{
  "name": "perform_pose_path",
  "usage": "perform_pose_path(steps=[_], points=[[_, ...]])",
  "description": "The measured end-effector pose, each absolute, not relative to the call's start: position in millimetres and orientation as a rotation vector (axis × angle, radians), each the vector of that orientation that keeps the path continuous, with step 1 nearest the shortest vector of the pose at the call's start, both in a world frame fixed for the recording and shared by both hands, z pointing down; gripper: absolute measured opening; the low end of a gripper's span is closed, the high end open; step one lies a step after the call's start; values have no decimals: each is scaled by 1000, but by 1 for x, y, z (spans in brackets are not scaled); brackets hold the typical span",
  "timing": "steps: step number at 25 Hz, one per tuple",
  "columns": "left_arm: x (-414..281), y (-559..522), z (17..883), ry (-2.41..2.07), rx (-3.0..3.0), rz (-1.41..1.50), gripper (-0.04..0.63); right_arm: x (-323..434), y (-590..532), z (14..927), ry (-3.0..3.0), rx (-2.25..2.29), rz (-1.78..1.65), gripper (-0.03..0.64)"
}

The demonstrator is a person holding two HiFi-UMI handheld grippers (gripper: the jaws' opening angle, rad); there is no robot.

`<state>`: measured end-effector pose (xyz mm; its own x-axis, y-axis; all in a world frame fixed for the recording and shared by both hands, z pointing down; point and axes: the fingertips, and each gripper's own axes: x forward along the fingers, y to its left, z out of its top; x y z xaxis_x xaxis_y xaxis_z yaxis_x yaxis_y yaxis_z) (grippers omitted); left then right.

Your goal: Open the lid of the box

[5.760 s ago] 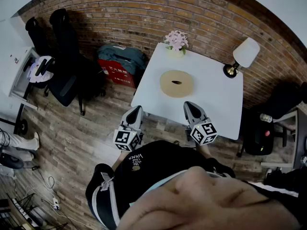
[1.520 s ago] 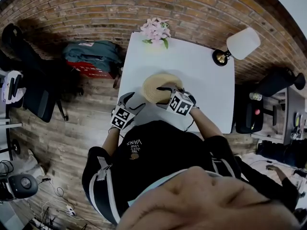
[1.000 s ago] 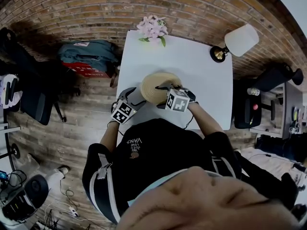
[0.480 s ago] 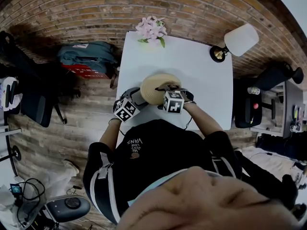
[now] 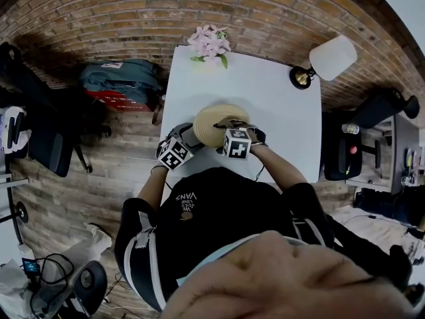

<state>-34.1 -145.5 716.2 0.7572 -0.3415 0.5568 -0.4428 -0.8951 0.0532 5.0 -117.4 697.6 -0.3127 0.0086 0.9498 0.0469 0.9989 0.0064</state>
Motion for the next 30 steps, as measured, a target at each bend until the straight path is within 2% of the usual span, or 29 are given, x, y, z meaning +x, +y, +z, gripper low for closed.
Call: perform_pose_path(steps=[12, 22, 30], points=[[-35, -152, 720, -698, 2731, 833, 344, 2, -122, 681, -2026, 61, -23, 339], [-35, -152, 722, -736, 2701, 837, 344, 6, -136, 648, -2230, 247, 203, 339], [-39, -152, 713, -810, 2693, 802, 344, 17, -144, 634, -2328, 363, 259, 337]])
